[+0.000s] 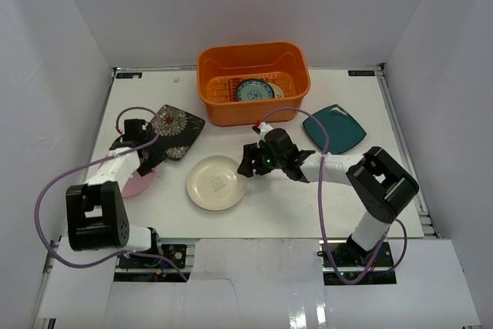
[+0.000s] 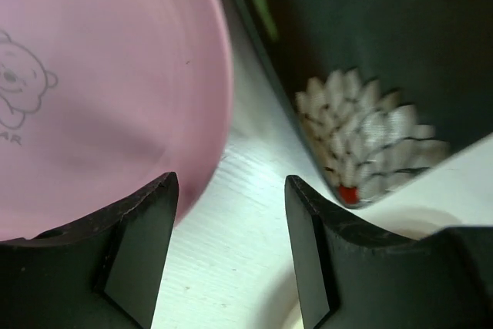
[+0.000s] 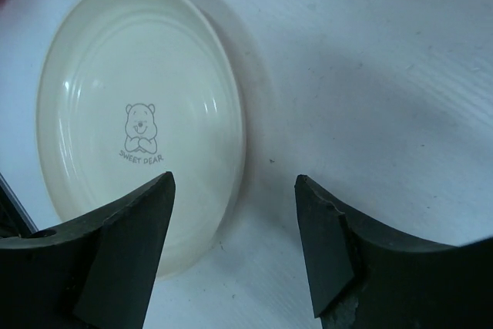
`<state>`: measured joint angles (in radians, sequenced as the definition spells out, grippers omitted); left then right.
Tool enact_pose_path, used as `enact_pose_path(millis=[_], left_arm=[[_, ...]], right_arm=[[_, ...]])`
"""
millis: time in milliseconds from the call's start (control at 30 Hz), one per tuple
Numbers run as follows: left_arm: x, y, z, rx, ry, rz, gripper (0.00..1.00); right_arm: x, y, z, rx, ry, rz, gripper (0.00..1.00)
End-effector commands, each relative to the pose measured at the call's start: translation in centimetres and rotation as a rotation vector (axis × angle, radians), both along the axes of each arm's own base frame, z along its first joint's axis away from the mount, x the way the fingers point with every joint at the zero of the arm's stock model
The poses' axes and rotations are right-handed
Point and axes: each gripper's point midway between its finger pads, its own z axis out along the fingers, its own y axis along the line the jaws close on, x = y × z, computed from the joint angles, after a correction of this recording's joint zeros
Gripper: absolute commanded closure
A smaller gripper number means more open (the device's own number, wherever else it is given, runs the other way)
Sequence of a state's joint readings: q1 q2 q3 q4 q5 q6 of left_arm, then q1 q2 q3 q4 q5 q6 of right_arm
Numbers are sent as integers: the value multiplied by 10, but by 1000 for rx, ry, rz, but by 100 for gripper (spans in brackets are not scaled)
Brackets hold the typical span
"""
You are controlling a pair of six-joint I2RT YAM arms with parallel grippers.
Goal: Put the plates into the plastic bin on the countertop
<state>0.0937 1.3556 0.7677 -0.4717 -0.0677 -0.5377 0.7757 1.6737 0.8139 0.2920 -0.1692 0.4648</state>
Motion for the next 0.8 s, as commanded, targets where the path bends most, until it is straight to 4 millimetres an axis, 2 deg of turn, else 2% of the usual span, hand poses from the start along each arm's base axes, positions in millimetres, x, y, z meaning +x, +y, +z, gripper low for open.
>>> enact_pose_path(millis=[0,67,133,167,200,300,333,400,433,500,533,600,633,700,733,767], left_arm=[[-7,8,-9,73,90,3,33],[-7,8,-15,76,110,-1,34],[-7,10,-20,84,133,0,38],[-7,10,-22,87,141,-1,39],[-7,11,-23,91,148,-1,41],[-8,12,-29,92,171,0,44],[-7,12,-31,93,176,-1,47],[-8,13,-32,95,184,1,48],[-8,13,-32,96,184,2,48],[-9,13,-33,96,187,2,48],[-9,12,-33,96,189,-2,51],[-9,13,-33,99,190,-5,55],[-9,13,-33,99,191,-5,64],[-8,13,-33,100,189,-10,73],[-8,12,-33,96,187,-11,78],[-8,11,-33,94,188,-15,89]], right_arm=[[-2,-4,-21,-55,-7,-19,32],[-5,-12,-32,-77,1,-37,35],[-5,-16,-36,-85,-4,-52,47],[-7,-16,-36,-82,-1,-48,54],[-9,-17,-37,-81,3,-45,71],[-13,-20,-31,-66,-4,-49,90],[-12,-21,-19,-45,-26,-56,92],[-13,-26,-9,-39,-47,-69,92],[-10,-27,10,-13,-88,-73,92],[-13,-29,29,10,-117,-70,92],[-12,-29,55,55,-165,-71,92],[-11,-33,78,78,-212,-76,92],[-7,-34,106,119,-262,-86,92],[-2,-38,130,143,-307,-91,92],[5,-43,154,175,-339,-109,92],[7,-44,165,197,-351,-101,92]])
